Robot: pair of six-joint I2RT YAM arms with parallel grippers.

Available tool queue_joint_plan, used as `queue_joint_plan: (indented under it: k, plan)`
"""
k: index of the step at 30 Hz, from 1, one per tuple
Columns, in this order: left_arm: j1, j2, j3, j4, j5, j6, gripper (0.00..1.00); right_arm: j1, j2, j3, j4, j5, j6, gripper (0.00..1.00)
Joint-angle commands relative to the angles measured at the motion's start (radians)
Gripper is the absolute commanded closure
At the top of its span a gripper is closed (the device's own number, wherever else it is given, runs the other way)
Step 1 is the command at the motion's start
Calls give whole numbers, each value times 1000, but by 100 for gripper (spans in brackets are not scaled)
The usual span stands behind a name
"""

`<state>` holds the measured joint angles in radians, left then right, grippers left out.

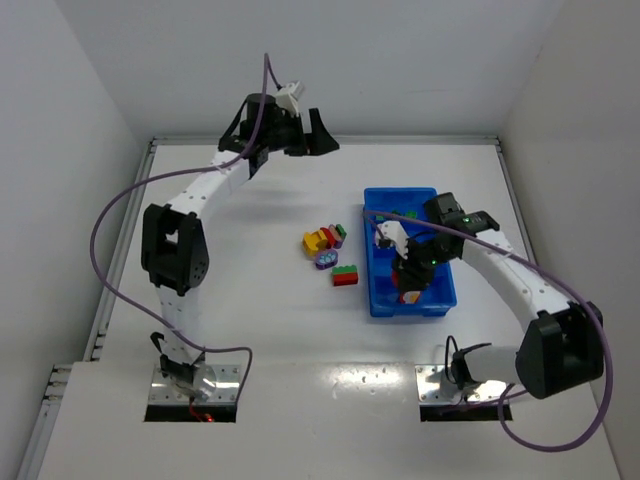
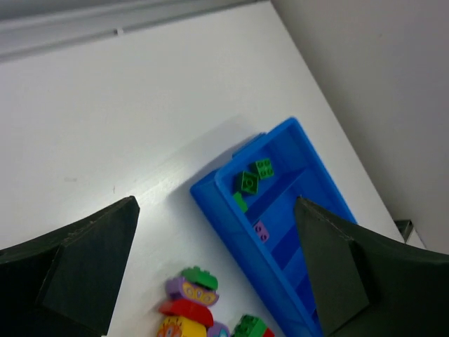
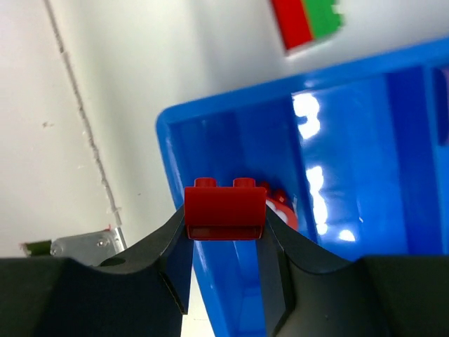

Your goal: Sort the legos into containers by color

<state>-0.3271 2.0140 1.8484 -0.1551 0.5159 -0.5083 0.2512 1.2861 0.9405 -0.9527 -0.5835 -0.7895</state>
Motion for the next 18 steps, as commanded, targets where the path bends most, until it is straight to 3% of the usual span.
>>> queue_joint_plan:
  k: [1,4,18]
  plan:
    - [29,-106,-51,-14,42,60,1,60,47,29,-9,-38,-66,100]
    - [62,-129,-90,9,93,51,1,91,93,29,-20,-19,-79,100]
    - [102,-179,-140,-52,70,106,1,171,145,-2,152,54,-5,95]
